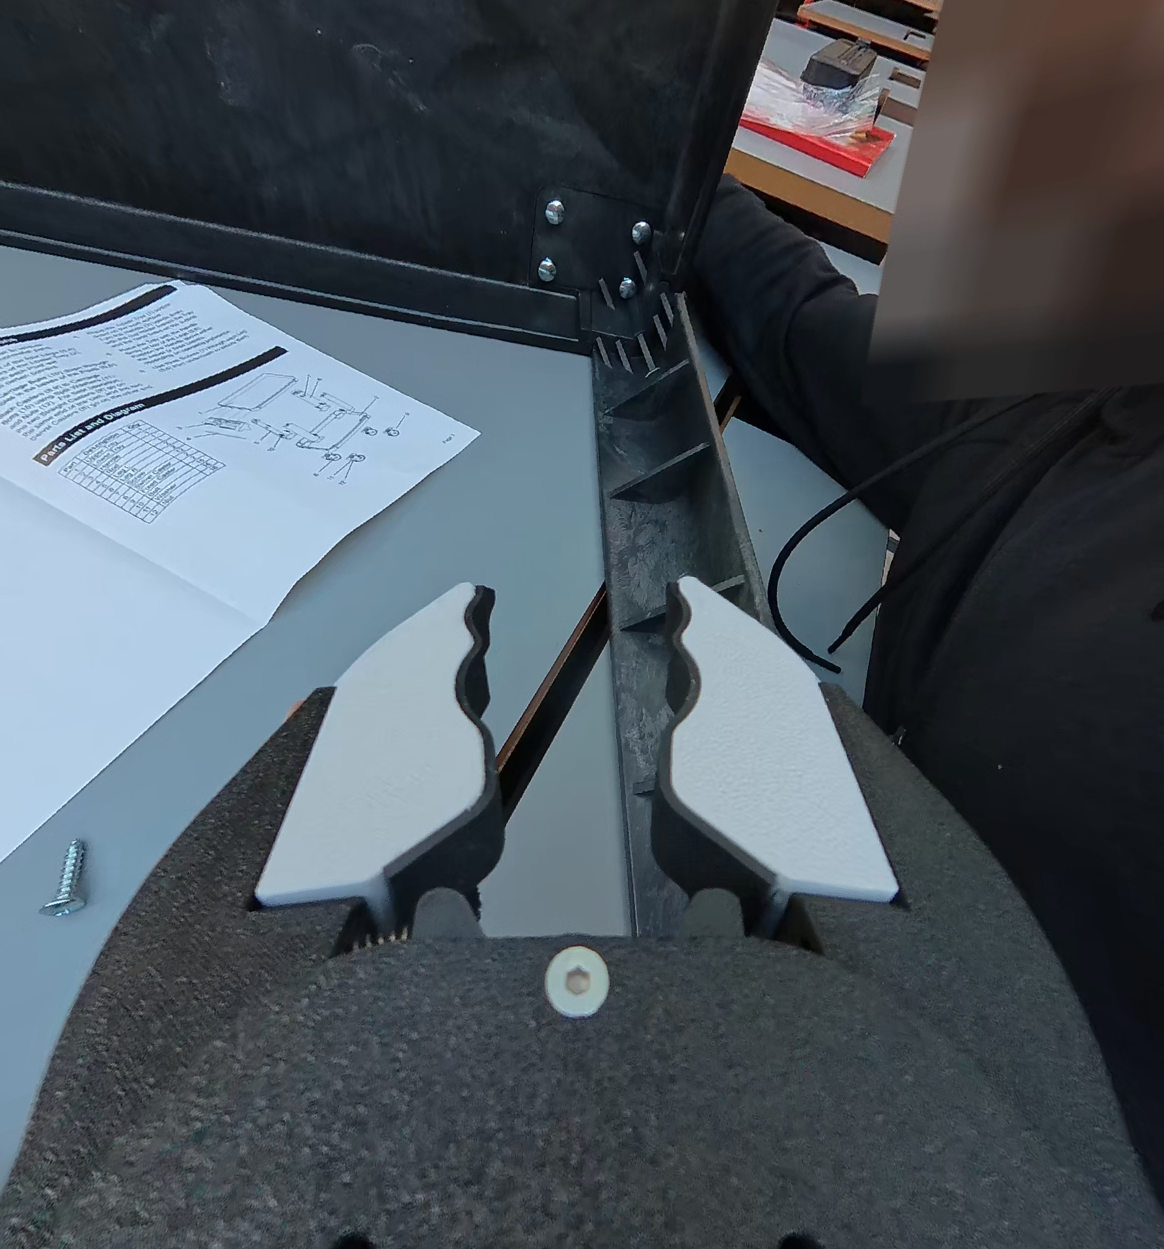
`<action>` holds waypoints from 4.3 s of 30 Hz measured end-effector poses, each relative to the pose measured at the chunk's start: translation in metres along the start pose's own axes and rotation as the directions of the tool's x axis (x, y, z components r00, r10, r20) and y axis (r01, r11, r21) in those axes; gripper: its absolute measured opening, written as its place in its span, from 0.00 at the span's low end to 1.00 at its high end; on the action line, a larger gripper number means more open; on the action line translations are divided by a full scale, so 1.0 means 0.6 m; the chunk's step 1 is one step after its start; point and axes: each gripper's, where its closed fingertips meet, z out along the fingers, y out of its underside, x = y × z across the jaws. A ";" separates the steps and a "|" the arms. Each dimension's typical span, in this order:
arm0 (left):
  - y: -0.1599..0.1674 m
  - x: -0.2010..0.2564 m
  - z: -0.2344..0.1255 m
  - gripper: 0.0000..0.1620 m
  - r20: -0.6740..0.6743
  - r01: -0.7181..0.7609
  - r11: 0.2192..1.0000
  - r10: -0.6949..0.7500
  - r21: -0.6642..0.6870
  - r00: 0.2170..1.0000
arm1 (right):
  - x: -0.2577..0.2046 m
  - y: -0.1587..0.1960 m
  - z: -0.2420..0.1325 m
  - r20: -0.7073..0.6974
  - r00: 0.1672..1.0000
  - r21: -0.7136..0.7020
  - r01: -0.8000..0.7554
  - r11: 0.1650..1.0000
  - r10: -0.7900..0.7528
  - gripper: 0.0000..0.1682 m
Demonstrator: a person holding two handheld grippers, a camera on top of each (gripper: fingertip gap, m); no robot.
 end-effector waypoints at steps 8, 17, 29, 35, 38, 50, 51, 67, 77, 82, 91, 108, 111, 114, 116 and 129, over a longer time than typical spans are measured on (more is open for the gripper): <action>-0.001 -0.001 -0.001 0.31 0.003 0.002 1.000 -0.002 0.005 1.000 | -0.003 0.008 0.002 0.000 1.000 -0.024 0.019 1.000 -0.019 0.04; 0.000 0.001 0.000 0.31 0.000 0.000 1.000 0.000 0.002 1.000 | 0.017 -0.011 -0.014 -0.047 0.999 0.030 0.003 1.000 -0.001 0.00; 0.007 -0.036 -0.091 0.31 0.002 -0.048 0.995 0.048 0.084 0.999 | -0.050 -0.144 -0.116 -0.209 0.960 0.116 0.213 0.970 -0.186 0.00; 0.030 -0.100 -0.160 0.31 -0.038 -0.053 0.985 0.060 0.164 0.997 | -0.132 -0.101 -0.281 -0.276 0.897 -0.169 0.308 0.936 -0.345 0.00; 0.039 -0.137 -0.206 0.32 -0.061 -0.037 0.974 0.052 0.222 0.997 | -0.243 -0.114 -0.382 -0.267 0.869 -0.234 0.360 0.903 -0.416 0.00; 0.107 -0.388 -0.434 0.36 -0.067 0.024 0.932 0.000 0.361 0.998 | -0.961 -0.012 -0.438 0.197 0.829 -0.396 0.556 0.730 -0.524 0.01; 0.119 -0.417 -0.456 0.37 -0.055 0.022 0.936 -0.002 0.351 0.998 | -1.020 0.003 -0.428 0.243 0.830 -0.398 0.558 0.729 -0.502 0.02; 0.243 -0.743 -0.689 0.34 -0.044 0.292 0.884 -0.296 0.364 0.954 | -1.677 0.207 -0.243 0.447 0.782 -0.401 0.609 0.684 -0.433 0.04; 0.204 -0.701 -0.812 0.35 0.098 0.181 0.870 -0.252 0.458 0.963 | -1.801 0.372 -0.206 0.654 0.695 -0.412 0.660 0.628 -0.300 0.05; 0.269 -0.732 -0.793 0.35 0.164 0.241 0.901 -0.316 0.361 0.935 | -1.837 0.461 -0.220 0.709 0.695 -0.490 0.607 0.626 -0.120 0.06; 0.360 -0.856 -0.814 0.36 0.318 0.411 0.861 -0.496 0.299 0.808 | -1.856 0.572 -0.212 0.526 0.839 -0.724 0.354 0.592 0.140 0.06; 0.380 -1.034 -0.770 0.38 0.508 0.416 0.895 -0.436 0.161 0.743 | -1.818 0.738 -0.106 0.530 0.844 -0.770 0.435 0.467 0.086 0.05; 0.339 -1.024 -0.747 0.38 0.512 0.371 0.911 -0.409 0.180 0.755 | -1.817 0.723 -0.104 0.558 0.829 -0.728 0.473 0.497 0.028 0.05; 0.300 -1.004 -0.721 0.38 0.500 0.327 0.923 -0.385 0.203 0.776 | -1.832 0.701 -0.109 0.566 0.824 -0.703 0.463 0.540 0.031 0.05; 0.288 -0.993 -0.705 0.37 0.506 0.299 0.936 -0.353 0.187 0.787 | -1.855 0.690 -0.121 0.572 0.816 -0.700 0.437 0.564 0.078 0.05; 0.389 -1.003 -0.747 0.37 0.674 0.302 0.952 -0.254 0.048 0.693 | -1.849 0.703 -0.136 0.677 0.736 -0.626 0.573 0.529 0.006 0.05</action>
